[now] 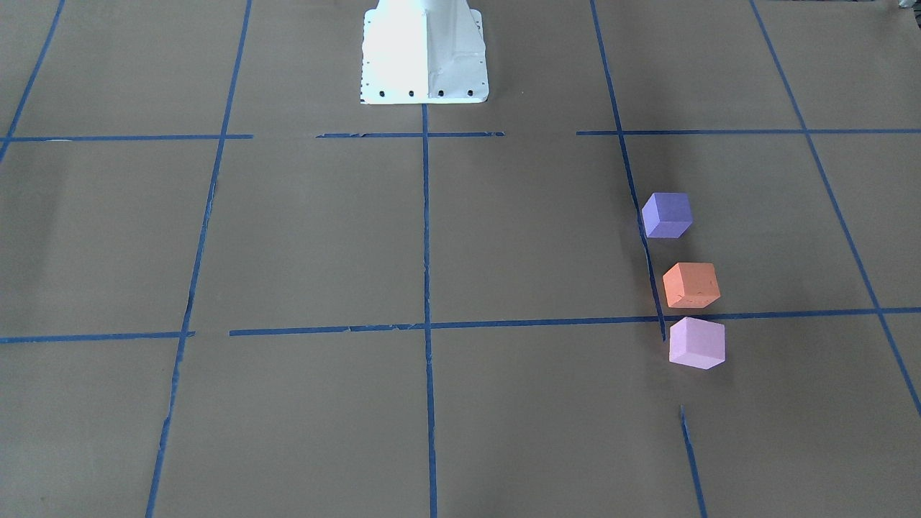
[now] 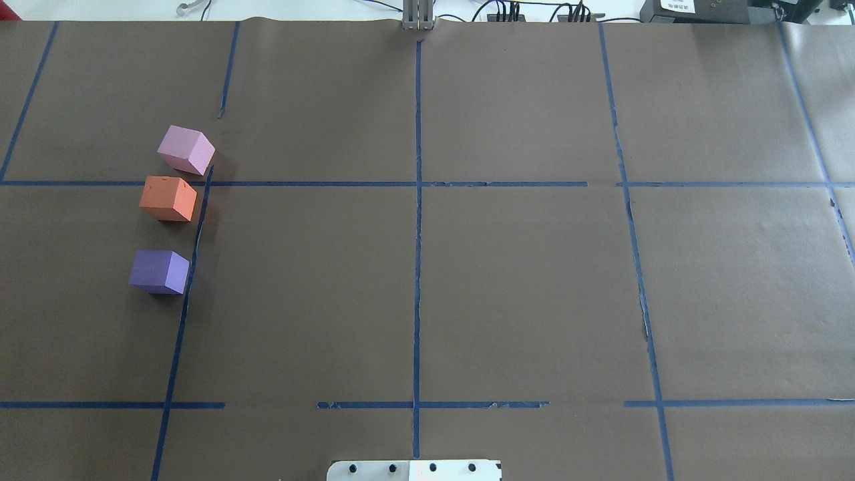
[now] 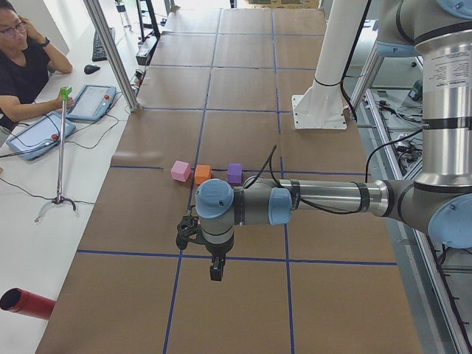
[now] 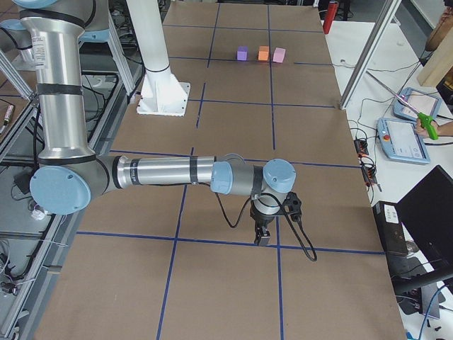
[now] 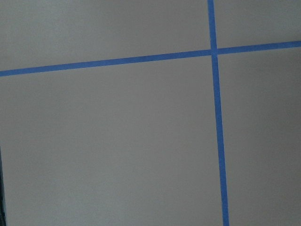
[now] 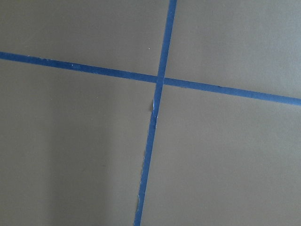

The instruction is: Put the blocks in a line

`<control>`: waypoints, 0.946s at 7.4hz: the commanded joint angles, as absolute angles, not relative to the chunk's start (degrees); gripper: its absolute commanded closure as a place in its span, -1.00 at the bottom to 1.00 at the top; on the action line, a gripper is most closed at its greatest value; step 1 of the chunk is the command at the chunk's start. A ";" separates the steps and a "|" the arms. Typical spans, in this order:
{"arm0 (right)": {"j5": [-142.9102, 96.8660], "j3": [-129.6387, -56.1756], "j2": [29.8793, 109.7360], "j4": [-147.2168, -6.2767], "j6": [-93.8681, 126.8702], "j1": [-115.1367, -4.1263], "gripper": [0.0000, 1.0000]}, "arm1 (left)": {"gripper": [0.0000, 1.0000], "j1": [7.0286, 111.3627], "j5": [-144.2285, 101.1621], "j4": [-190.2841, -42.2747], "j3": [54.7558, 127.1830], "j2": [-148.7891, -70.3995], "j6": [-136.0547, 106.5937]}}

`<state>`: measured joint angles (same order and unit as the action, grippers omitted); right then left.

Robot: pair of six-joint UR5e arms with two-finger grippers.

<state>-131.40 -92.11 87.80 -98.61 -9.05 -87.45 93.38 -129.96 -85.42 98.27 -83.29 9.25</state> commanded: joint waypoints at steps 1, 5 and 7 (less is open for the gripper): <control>-131.40 -92.11 87.72 -98.61 -9.05 -87.45 -1.00 | -1.00 92.90 -129.90 -82.64 98.52 -83.32 9.84; -131.40 -92.11 87.80 -98.61 -9.05 -87.45 -1.00 | -1.00 92.90 -129.90 -74.01 98.52 -87.45 13.18; -131.40 -92.11 87.80 -98.61 -9.05 -87.45 -1.00 | -1.00 92.90 -129.90 -74.00 98.53 -87.45 13.18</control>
